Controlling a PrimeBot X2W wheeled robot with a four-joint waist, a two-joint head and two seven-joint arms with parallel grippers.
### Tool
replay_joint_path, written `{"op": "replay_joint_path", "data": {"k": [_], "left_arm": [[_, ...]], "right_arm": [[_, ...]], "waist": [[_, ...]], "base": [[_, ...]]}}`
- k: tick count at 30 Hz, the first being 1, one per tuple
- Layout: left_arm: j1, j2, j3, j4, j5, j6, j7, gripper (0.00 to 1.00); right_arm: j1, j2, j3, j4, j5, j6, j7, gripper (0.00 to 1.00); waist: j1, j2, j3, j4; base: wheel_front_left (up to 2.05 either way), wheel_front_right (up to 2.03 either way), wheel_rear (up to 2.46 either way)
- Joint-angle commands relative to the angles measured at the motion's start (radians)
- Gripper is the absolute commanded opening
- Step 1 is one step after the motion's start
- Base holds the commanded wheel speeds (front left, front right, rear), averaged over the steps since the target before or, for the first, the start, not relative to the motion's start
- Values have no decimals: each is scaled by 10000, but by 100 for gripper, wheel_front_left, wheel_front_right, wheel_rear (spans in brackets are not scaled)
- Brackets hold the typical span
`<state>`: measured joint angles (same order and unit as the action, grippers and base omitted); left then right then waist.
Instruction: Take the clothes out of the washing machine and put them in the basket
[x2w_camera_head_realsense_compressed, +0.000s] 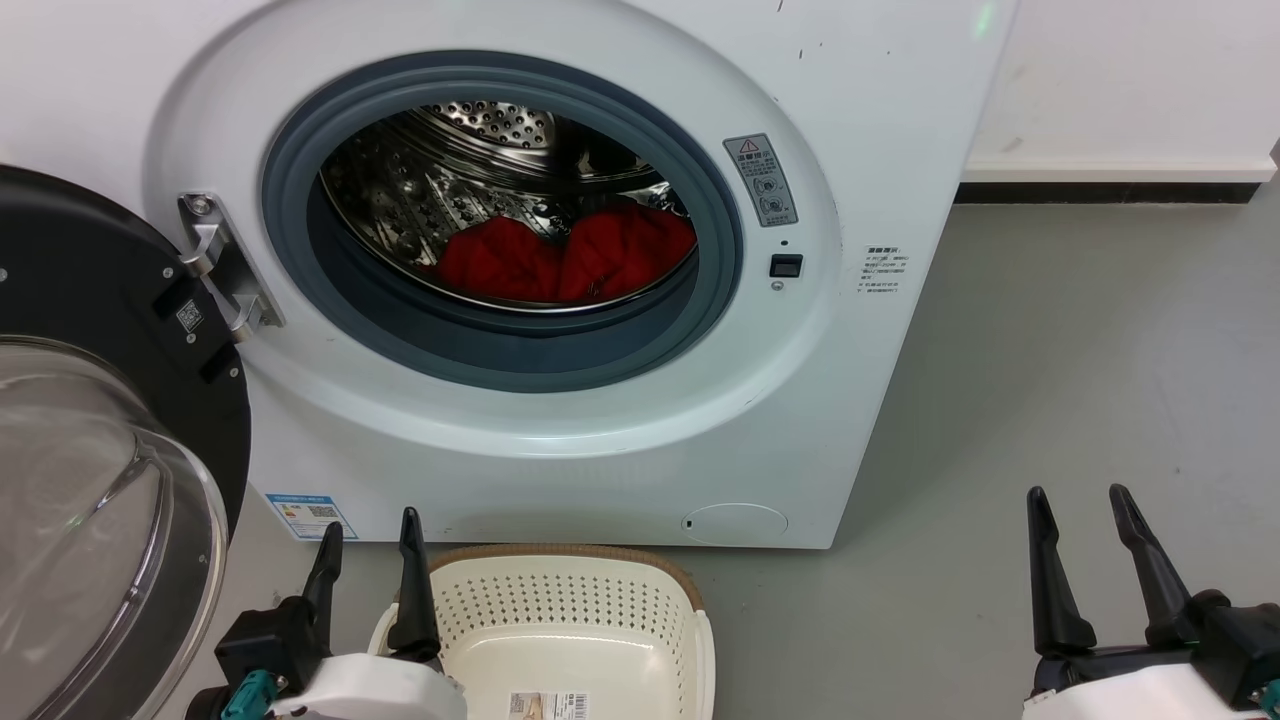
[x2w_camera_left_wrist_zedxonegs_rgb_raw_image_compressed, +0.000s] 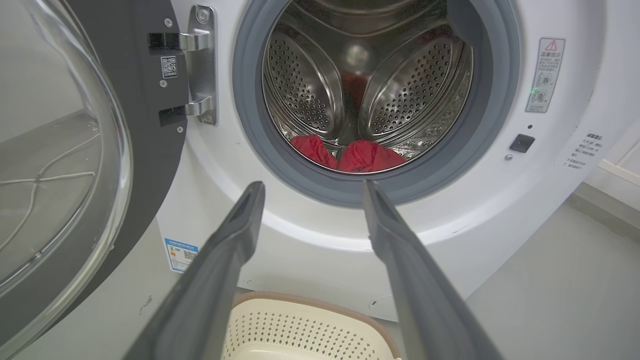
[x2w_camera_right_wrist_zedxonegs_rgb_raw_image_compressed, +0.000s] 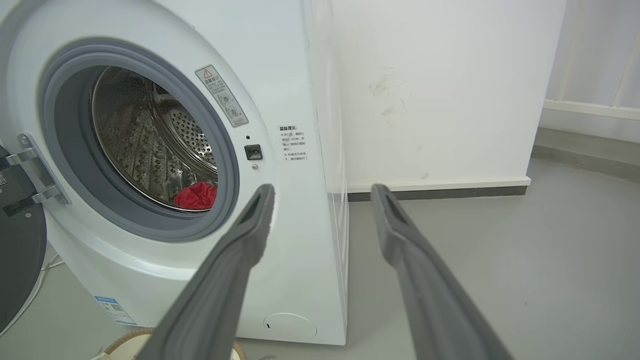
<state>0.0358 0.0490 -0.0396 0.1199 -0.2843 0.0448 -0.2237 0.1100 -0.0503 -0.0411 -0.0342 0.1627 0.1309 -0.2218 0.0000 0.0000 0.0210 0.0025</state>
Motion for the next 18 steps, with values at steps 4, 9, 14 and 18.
{"op": "replay_joint_path", "data": {"k": [4, 9, 14, 18], "left_arm": [[110, 19, -46, -35, 386, 84, -133, 100], [153, 18, -44, 3, 695, 121, -223, 100], [183, 19, -47, 30, 995, 141, -319, 100], [217, 19, -35, 65, 1220, 144, -382, 100]], "right_arm": [[171, 0, 27, -146, -411, -3, -156, 100], [229, 1, 50, -201, -765, -3, -247, 100], [303, 1, 63, -235, -1062, -3, -342, 100], [336, 2, 77, -258, -1284, -3, -401, 100]], "waist": [[0, 0, -1, 8], [0, 0, -7, 12], [0, 0, -11, 14], [0, 0, -11, 11]], "base": [[0, 0, 0], [0, 0, 0], [0, 0, 0], [0, 0, 0]]}}
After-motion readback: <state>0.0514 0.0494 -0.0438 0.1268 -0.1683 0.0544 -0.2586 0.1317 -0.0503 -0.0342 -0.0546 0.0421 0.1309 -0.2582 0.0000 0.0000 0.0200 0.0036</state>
